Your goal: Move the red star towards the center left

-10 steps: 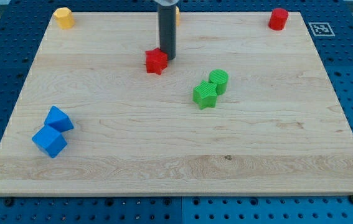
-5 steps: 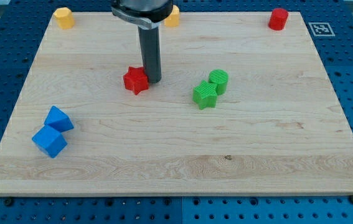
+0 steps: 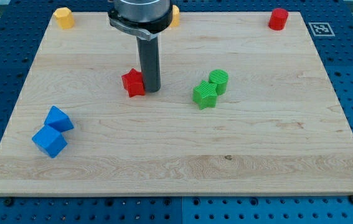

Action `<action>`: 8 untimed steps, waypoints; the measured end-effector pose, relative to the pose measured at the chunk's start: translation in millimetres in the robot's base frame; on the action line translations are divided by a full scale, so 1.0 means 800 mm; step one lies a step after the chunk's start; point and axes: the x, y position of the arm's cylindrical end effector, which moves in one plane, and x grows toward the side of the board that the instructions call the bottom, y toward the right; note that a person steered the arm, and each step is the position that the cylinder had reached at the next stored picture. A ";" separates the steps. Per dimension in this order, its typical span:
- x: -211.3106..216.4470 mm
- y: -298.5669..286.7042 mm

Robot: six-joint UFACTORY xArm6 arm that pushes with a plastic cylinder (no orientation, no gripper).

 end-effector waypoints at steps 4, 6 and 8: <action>0.000 -0.076; -0.039 -0.103; -0.039 -0.107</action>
